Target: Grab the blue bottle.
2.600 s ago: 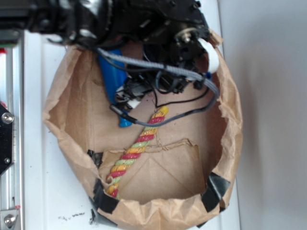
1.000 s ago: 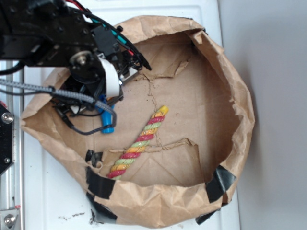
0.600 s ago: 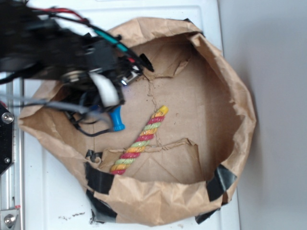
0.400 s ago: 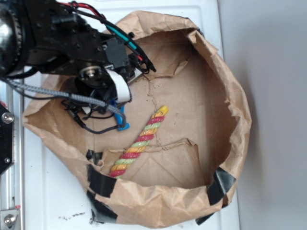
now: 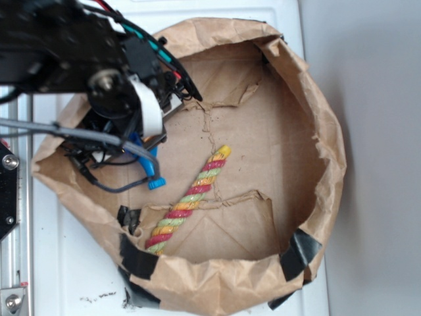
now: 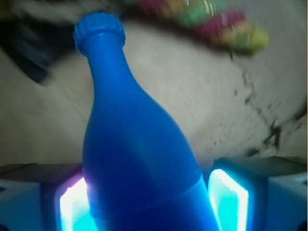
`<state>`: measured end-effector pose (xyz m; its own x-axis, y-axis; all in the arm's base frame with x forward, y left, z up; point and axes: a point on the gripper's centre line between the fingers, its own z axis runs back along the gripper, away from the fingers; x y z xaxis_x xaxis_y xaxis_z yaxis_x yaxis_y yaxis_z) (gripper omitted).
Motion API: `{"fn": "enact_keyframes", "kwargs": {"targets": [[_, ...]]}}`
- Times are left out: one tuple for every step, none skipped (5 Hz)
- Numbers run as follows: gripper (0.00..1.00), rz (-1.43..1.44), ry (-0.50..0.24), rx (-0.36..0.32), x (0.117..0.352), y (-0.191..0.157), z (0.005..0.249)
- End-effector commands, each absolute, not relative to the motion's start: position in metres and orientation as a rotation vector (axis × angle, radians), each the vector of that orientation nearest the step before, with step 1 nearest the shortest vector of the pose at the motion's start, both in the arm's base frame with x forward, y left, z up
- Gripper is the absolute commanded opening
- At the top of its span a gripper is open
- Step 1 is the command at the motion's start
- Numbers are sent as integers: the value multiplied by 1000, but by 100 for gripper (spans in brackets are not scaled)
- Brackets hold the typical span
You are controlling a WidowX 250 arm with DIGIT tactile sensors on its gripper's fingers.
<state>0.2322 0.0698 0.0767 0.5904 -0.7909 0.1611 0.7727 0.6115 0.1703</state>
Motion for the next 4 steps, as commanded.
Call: {"fn": "enact_keyframes", "kwargs": {"targets": [[0, -720, -346, 51, 245, 68, 172], [0, -542, -383, 89, 260, 54, 187], [0, -292, -373, 123, 283, 46, 190], [0, -105, -313, 71, 294, 47, 197]]}}
